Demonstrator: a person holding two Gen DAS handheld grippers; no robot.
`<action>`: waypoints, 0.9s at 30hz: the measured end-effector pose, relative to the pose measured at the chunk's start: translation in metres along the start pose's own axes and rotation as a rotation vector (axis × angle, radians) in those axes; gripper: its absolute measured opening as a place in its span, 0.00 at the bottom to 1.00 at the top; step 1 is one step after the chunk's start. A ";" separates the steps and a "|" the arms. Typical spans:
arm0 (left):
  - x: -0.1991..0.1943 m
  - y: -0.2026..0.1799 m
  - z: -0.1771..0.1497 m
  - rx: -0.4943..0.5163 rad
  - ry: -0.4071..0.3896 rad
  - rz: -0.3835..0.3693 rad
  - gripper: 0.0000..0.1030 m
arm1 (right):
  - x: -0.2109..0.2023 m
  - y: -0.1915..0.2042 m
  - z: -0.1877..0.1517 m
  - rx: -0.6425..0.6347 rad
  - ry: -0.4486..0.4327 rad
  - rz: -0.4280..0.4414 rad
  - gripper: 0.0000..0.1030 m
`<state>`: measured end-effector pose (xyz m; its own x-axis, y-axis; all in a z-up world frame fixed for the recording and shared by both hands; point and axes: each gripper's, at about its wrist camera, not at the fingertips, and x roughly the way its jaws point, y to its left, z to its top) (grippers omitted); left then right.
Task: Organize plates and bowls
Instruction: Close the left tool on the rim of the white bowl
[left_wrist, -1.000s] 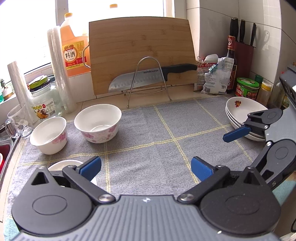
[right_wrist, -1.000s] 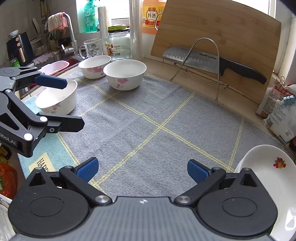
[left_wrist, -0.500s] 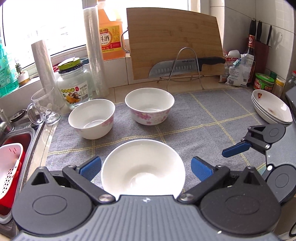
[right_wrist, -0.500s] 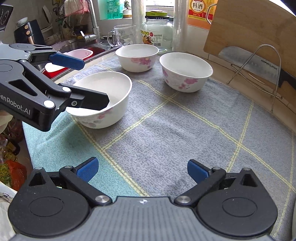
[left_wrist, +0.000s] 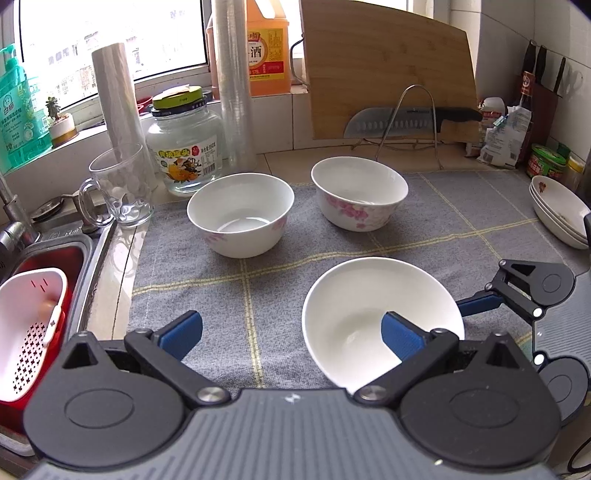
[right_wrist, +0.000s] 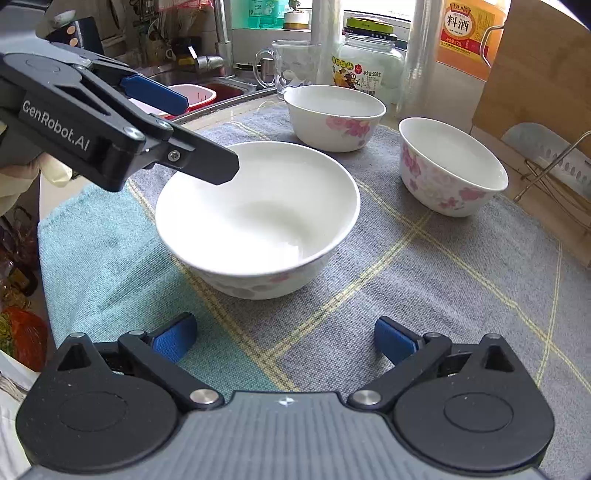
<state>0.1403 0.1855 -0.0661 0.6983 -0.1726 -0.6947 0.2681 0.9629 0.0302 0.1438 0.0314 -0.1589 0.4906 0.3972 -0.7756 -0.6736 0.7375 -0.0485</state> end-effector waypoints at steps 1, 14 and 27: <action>0.001 0.002 0.000 -0.002 0.004 -0.011 0.99 | -0.001 0.000 -0.001 0.007 -0.009 0.001 1.00; 0.031 0.001 0.016 0.094 0.091 -0.143 0.99 | -0.008 0.000 -0.011 0.016 -0.065 -0.007 1.00; 0.043 -0.002 0.024 0.134 0.146 -0.207 0.84 | -0.003 0.012 0.010 -0.014 -0.098 -0.016 1.00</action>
<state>0.1860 0.1710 -0.0791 0.5192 -0.3214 -0.7919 0.4869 0.8728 -0.0350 0.1397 0.0447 -0.1506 0.5531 0.4374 -0.7090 -0.6723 0.7370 -0.0698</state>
